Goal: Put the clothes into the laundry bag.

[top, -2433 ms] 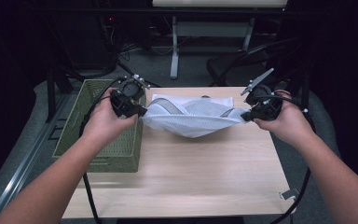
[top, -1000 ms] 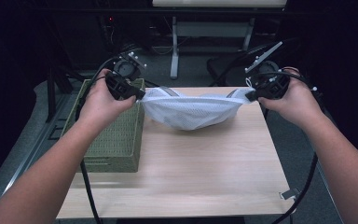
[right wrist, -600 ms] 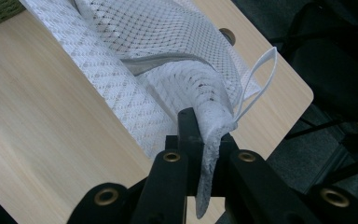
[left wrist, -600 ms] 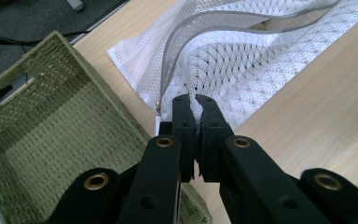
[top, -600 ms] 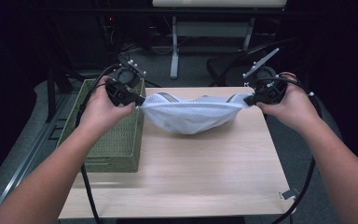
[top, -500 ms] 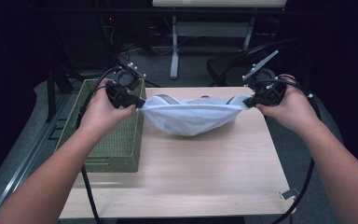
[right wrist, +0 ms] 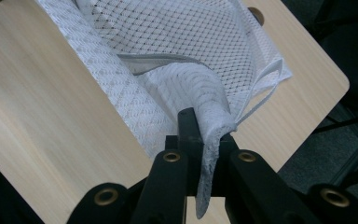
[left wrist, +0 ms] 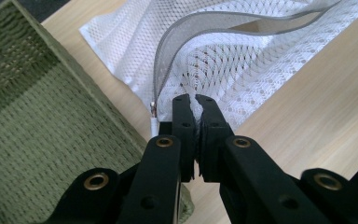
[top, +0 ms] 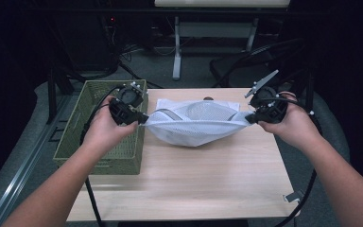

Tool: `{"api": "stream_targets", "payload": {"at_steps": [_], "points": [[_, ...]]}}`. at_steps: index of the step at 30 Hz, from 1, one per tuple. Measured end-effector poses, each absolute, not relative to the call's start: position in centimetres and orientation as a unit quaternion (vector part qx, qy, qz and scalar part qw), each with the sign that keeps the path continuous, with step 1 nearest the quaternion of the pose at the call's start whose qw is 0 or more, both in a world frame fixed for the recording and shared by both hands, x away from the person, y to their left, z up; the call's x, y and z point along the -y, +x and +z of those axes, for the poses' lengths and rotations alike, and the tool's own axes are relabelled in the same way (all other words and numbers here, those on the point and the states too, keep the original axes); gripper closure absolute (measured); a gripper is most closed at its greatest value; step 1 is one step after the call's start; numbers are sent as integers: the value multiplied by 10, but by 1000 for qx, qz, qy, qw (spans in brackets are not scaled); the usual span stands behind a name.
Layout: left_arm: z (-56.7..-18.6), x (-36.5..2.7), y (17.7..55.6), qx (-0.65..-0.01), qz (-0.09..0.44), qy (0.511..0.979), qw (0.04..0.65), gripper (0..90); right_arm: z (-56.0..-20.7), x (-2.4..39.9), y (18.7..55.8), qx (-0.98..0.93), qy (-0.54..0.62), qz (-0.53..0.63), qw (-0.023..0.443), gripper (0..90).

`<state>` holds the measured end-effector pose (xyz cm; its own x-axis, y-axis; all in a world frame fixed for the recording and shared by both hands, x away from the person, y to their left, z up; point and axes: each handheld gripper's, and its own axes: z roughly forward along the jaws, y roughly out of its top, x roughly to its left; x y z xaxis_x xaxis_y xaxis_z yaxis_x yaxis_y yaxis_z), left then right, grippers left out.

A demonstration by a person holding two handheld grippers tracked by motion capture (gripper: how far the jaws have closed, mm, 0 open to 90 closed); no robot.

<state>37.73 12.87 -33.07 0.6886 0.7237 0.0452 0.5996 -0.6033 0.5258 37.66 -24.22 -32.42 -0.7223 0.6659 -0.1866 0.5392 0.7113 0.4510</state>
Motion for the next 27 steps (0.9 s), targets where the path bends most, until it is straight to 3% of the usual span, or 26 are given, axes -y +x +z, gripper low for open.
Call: {"api": "stream_targets", "payload": {"at_steps": [27], "points": [[-395,-137,331,-365,95,892,248,874,-383,244,332,-919,309,199,144,880]]}}
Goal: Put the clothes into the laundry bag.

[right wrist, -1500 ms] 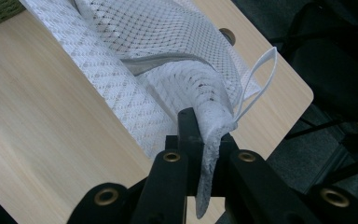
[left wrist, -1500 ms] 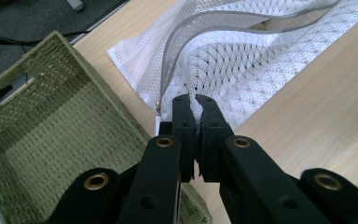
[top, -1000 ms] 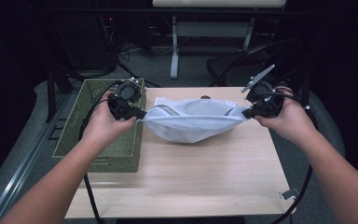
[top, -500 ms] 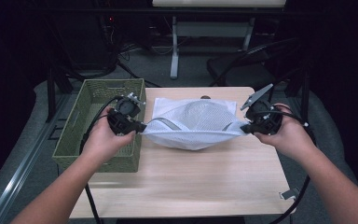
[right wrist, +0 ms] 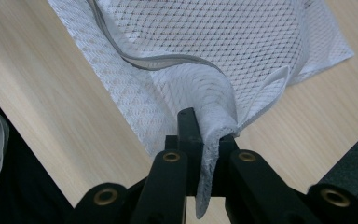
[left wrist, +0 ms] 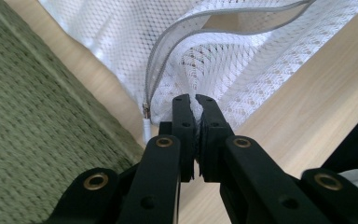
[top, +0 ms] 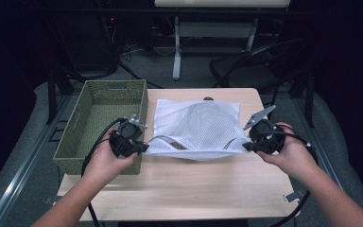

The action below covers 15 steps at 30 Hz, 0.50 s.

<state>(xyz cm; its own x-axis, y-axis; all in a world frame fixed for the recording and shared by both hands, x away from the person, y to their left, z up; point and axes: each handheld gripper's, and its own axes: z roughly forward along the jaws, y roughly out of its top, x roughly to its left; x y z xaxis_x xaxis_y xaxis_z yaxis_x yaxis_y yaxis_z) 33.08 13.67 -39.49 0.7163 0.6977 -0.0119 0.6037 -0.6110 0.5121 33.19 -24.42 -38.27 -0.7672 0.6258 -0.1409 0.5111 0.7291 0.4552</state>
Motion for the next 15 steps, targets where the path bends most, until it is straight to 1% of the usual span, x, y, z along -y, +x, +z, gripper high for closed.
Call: {"api": "stream_targets", "payload": {"at_steps": [8,15], "points": [[-425,-138,310,-362,82,895,247,873,-410,248,316,-917,316,210,124,874],[-448,-140,298,-366,78,895,242,871,-435,247,299,-917,318,208,120,862]]}}
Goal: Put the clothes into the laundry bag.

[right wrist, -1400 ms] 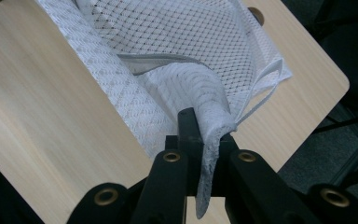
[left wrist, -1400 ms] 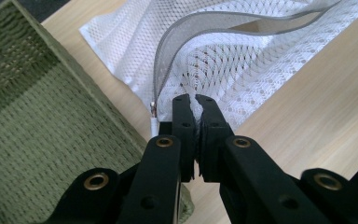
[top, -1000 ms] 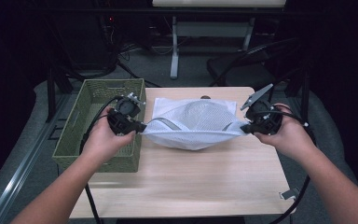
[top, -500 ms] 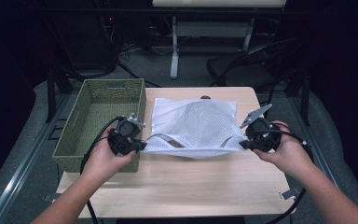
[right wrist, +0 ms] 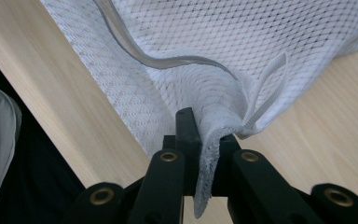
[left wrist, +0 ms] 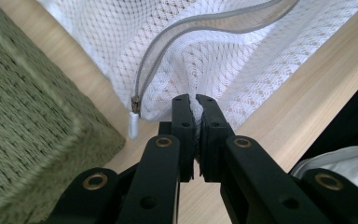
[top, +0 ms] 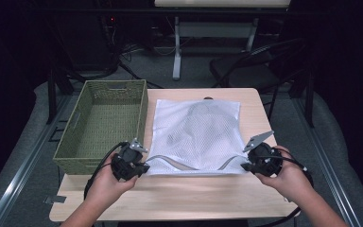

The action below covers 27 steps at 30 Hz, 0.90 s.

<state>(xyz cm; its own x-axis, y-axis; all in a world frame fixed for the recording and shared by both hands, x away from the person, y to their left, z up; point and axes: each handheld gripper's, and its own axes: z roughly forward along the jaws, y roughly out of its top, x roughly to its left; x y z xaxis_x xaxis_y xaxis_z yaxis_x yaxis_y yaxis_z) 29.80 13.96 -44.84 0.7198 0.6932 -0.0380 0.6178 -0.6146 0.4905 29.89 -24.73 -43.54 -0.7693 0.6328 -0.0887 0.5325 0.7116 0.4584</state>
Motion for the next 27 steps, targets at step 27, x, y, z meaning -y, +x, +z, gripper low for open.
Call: {"api": "stream_targets", "payload": {"at_steps": [27], "points": [[-535,-151,273,-400,33,885,238,857,-517,253,269,-894,371,240,75,820]]}}
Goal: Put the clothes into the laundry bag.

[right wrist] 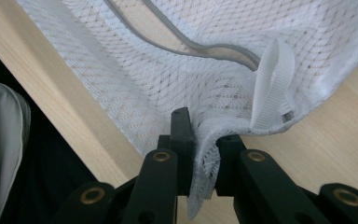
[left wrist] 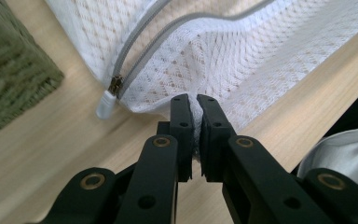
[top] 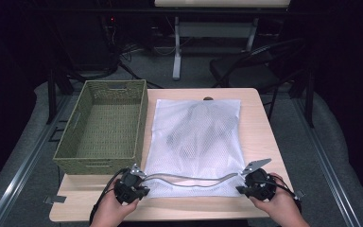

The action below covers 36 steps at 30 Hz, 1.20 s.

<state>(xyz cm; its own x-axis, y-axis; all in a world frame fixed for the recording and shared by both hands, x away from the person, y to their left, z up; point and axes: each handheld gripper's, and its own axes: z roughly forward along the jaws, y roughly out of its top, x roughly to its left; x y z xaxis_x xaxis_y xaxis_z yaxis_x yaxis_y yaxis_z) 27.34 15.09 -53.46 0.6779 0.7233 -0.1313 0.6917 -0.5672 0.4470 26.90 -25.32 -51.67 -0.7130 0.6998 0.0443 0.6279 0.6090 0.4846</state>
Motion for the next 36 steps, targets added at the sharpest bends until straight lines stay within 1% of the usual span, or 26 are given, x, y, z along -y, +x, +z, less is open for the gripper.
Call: {"api": "stream_targets", "payload": {"at_steps": [7,11,14,16,19,23,26,30,36], "points": [[-545,-152,269,-405,38,883,234,846,-527,250,265,-893,377,232,77,818],[-548,-153,268,-410,41,880,236,816,-531,250,263,-888,386,236,82,789],[-550,-154,267,-413,44,878,238,751,-532,251,262,-886,390,236,84,742],[-550,-155,266,-415,45,877,239,696,-532,252,260,-882,395,243,83,683],[-550,-158,266,-421,47,872,245,627,-533,253,258,-878,398,249,94,602],[-550,-162,266,-423,49,869,253,503,-530,255,255,-874,406,246,105,484],[-551,-162,264,-424,54,866,261,449,-527,258,254,-870,414,245,110,420],[-553,-163,264,-427,65,862,265,400,-524,262,249,-861,425,256,114,376],[-555,-164,262,-427,72,858,277,389,-522,269,249,-851,442,260,109,315]]}}
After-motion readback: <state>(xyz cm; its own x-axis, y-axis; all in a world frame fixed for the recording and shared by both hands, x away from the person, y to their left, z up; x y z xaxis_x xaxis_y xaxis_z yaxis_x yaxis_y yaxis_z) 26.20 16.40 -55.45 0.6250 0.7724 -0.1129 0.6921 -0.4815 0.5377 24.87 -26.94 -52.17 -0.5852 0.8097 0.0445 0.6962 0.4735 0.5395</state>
